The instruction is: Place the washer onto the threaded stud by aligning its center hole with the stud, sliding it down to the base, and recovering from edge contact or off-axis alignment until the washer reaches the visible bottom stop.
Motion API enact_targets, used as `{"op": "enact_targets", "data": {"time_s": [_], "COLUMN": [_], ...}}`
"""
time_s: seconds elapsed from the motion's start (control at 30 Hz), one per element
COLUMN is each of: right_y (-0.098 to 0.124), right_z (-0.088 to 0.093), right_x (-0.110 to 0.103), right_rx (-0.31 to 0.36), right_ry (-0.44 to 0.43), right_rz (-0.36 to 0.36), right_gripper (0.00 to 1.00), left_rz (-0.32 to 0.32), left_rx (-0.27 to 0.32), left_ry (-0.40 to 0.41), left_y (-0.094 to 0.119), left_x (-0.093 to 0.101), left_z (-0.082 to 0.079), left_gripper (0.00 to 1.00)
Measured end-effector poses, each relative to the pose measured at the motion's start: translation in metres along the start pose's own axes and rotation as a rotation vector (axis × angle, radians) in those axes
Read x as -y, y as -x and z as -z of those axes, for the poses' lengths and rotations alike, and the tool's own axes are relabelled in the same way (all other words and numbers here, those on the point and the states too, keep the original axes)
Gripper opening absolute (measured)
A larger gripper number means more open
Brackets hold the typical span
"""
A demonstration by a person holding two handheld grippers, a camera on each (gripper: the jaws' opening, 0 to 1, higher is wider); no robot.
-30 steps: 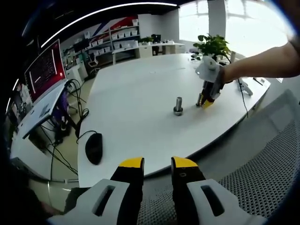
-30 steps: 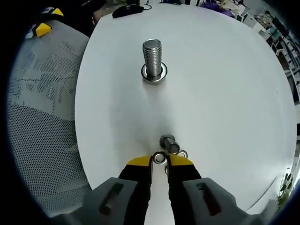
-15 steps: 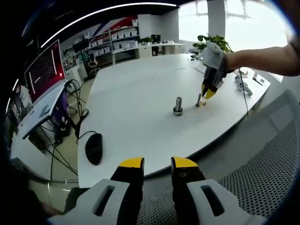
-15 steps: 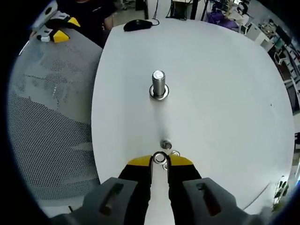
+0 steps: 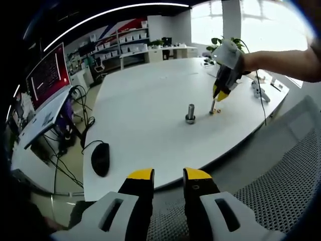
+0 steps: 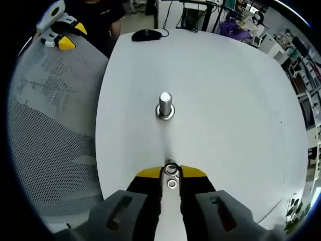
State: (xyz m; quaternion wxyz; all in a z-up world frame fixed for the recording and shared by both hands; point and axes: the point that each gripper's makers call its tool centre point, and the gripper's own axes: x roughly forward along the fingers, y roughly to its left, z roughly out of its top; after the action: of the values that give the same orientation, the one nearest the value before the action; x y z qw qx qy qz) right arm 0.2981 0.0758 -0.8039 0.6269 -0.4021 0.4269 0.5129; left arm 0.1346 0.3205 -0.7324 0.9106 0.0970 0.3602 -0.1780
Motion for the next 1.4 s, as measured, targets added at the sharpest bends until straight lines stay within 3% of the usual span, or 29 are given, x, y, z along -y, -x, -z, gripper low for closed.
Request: {"op": "enact_targets", "data": {"time_s": [1.17, 1.4], "right_y": [-0.048, -0.045], "right_z": [0.013, 0.015], "right_x": [-0.003, -0.001], "right_rx": [-0.057, -0.033], "right_ry": [0.002, -0.036], "right_rz": [-0.05, -0.026], "right_gripper": [0.14, 0.22], "left_rz": [0.0, -0.001], "left_rx": [-0.008, -0.008], "left_ry": [0.004, 0.004], "left_y": [0.0, 0.0], "left_x": [0.0, 0.0], "left_z": [0.001, 0.001], "left_gripper": [0.21, 0.21]}}
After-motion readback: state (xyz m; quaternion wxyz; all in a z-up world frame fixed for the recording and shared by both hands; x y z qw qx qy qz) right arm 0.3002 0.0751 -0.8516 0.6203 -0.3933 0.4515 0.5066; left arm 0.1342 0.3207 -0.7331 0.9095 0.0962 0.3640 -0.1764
